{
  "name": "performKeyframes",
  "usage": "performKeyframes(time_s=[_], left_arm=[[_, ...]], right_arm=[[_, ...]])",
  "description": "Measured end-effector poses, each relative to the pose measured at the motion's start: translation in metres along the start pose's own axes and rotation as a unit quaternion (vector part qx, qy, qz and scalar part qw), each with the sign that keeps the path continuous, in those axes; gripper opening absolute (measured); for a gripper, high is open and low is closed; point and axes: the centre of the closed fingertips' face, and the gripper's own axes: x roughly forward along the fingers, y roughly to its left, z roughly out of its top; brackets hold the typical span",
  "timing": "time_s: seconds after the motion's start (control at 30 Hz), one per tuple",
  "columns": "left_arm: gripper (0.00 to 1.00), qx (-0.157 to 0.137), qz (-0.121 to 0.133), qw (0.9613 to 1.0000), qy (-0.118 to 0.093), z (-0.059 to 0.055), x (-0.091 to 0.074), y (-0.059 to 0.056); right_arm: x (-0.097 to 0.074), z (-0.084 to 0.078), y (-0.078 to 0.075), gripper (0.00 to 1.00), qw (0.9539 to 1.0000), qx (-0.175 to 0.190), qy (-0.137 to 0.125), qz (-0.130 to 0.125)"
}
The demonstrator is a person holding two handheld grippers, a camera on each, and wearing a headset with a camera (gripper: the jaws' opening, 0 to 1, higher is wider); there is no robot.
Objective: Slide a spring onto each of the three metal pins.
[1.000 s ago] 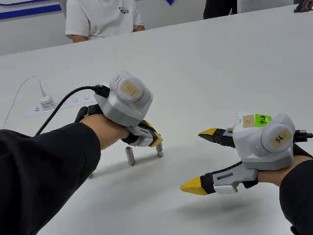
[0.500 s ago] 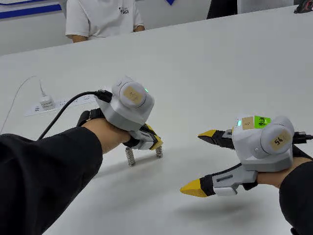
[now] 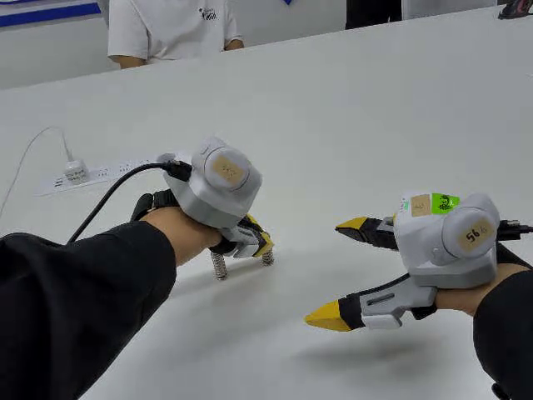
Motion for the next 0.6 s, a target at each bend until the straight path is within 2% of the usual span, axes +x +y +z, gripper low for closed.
performKeyframes(time_s=[0.6], left_arm=[[0.17,-0.005,0.007,0.9999,-0.006,-0.0014,-0.0031,0.0017]], right_arm=[[0.0004,-0.0007,-0.0003,0.83,1.0,0.0,0.001,-0.001]])
